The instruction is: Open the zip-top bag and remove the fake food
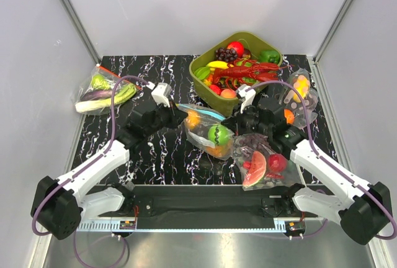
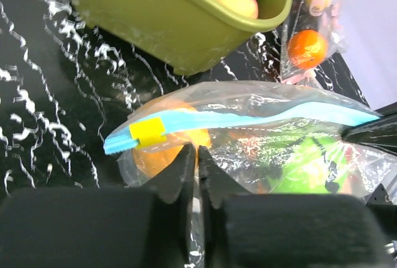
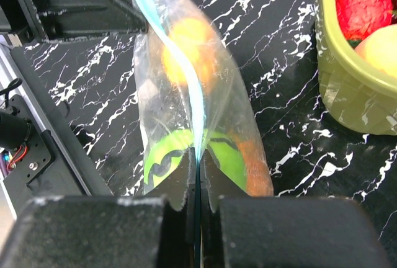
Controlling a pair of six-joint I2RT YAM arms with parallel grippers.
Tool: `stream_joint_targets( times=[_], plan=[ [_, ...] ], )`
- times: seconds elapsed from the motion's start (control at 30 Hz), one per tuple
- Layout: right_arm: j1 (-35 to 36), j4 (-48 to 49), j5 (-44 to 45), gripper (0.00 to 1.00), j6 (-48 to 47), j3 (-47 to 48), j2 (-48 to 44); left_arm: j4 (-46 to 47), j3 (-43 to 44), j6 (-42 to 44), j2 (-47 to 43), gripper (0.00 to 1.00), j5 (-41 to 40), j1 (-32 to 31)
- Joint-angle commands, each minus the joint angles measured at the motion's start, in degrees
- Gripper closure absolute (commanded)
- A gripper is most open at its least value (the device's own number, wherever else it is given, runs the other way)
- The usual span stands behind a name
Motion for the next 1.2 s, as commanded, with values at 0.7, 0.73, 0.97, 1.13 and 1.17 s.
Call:
stream_joint_targets(
  times=[0.7,0.73,0.97,1.13,1.17],
  plan=[
    [6.49,-9.14,-3.39,0.36,-9.78,28.70,18.32,8.35,-1.18,11.45,-5.66,1.00,12.51,-0.18],
    [6.76,-9.14,-3.47,0.37,-9.78,29.14,18.94,8.17,-1.18,11.54,-5.66,1.00,12.60,-0.27],
    [9.39,-10.11,-2.42,0.46,-10.57,30.82,22.28,7.38,-0.39,11.98,-5.04,1.00,13.13,-0.88],
    [10.45,-11.95,1.61,0.51,-11.62,32.13,24.73,7.64,-0.21,12.68,-5.13,1.00,14.53,-1.50],
    [10.54,-12.30,2.14,0.58,-11.71,32.40,25.09,7.73,-0.30,12.86,-5.22,1.00,14.79,-1.67]
  ],
)
